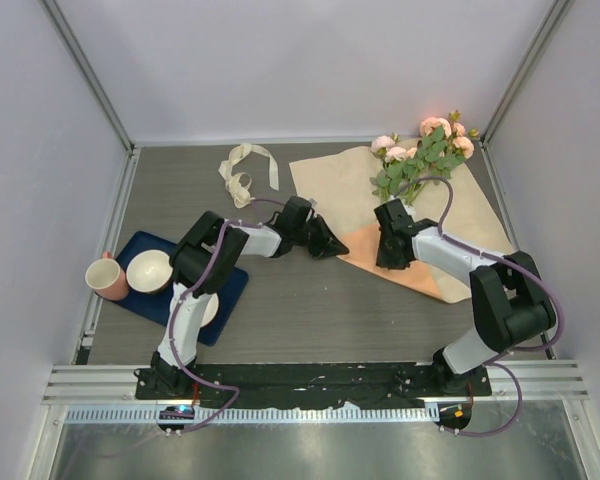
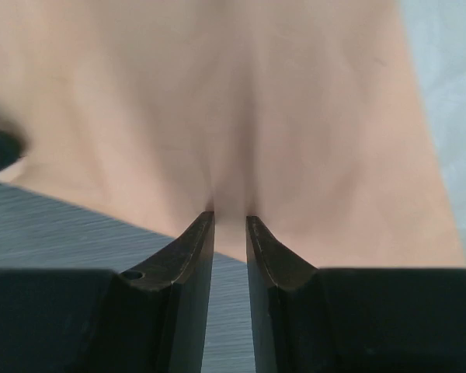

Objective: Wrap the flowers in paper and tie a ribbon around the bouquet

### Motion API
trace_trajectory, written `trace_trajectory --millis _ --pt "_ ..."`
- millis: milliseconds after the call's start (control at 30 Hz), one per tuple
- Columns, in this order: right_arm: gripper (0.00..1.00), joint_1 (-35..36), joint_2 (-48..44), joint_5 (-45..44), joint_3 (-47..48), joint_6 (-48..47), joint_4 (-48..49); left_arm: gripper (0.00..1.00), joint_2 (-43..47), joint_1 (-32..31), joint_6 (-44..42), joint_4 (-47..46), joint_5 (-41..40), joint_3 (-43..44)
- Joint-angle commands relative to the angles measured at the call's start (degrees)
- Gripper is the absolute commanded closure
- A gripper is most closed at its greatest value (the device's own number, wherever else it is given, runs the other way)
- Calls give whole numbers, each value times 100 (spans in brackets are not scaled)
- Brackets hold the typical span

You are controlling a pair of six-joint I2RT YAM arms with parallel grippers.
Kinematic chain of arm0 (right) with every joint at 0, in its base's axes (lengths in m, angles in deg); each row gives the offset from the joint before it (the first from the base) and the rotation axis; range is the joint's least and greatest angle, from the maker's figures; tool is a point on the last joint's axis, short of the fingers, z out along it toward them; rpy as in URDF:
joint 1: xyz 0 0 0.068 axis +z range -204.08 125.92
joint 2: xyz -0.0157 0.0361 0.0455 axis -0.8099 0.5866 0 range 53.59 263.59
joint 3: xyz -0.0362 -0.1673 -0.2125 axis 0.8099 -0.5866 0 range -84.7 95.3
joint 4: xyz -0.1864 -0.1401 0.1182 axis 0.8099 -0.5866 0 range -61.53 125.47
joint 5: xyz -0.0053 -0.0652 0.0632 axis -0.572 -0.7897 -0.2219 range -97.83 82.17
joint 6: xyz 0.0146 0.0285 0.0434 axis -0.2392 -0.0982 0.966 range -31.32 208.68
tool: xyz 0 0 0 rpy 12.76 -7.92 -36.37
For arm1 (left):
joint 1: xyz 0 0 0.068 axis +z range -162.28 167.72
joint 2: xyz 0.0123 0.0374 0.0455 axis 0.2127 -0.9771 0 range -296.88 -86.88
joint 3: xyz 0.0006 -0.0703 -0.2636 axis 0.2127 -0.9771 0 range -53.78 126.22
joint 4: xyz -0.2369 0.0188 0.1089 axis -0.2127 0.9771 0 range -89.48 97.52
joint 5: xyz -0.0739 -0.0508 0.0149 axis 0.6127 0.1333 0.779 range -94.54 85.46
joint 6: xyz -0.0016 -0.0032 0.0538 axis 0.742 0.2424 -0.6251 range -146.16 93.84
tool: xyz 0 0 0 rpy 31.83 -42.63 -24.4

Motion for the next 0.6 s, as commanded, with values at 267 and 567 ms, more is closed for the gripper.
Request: trace_trajectory --millis 267,567 --pt "70 -1162 -933 -657 -1385 1382 -181 100 -257 59 -189 998 -392 131" --pt "64 -1137 -1549 -728 -868 987 -524 100 -283 67 -163 1025 -384 61"
